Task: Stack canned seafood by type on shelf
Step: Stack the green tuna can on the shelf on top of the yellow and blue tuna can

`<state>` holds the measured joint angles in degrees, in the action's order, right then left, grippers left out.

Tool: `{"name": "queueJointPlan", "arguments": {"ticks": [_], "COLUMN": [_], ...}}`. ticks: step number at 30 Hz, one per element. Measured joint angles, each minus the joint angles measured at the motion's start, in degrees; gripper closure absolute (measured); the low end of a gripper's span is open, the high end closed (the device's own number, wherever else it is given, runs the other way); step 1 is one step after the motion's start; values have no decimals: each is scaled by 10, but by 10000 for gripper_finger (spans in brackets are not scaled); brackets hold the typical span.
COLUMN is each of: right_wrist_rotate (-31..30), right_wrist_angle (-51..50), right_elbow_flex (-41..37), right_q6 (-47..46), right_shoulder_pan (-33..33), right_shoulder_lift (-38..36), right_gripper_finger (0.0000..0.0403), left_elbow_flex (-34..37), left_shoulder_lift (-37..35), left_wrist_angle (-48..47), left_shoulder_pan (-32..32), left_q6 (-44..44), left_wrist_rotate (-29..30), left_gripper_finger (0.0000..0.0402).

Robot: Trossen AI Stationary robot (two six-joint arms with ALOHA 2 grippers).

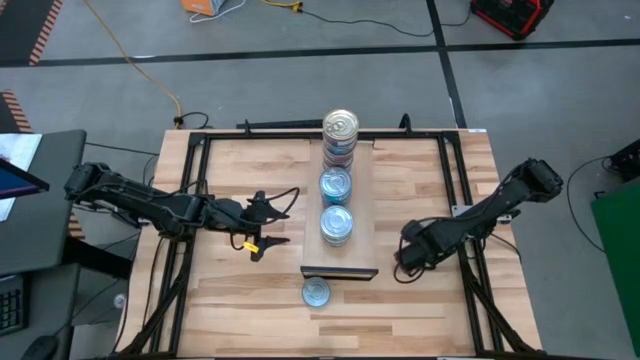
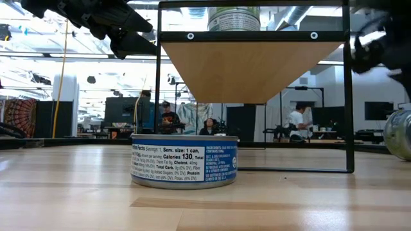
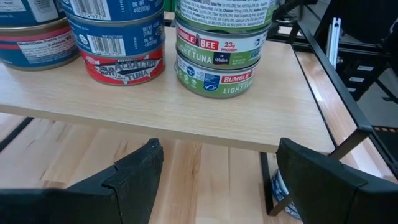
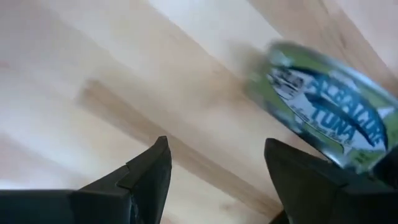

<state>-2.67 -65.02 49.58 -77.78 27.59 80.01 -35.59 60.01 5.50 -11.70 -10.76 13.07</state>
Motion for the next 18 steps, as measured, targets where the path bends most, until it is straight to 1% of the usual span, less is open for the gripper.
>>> {"name": "queueJointPlan", "arguments": {"ticks": [2, 6, 8, 11, 13, 18], "right_wrist_rotate": [-23, -99, -113, -112, -107, -52], "right_wrist_angle": [0, -11, -24, -55, -57, -56], "right_elbow_flex": [20, 49, 50, 45, 44, 44], "right_q6": [30, 107, 152, 231, 294, 438], "right_shoulder_pan": [0, -2, -14, -45, -68, -131], "right_shoulder_lift": [0, 0, 0, 0, 0, 0], "right_gripper_finger": [117, 117, 117, 117, 117, 117], "left_elbow_flex": [0, 0, 0, 0, 0, 0], "left_shoulder_lift": [0, 0, 0, 0, 0, 0], "left_wrist_angle": [0, 0, 0, 0, 0, 0], "left_shoulder_pan": [0, 0, 0, 0, 0, 0], "left_q6": [0, 0, 0, 0, 0, 0], "left_wrist_rotate": [2, 2, 2, 0, -1, -2], "left_gripper_finger": [100, 100, 100, 100, 100, 100]}}
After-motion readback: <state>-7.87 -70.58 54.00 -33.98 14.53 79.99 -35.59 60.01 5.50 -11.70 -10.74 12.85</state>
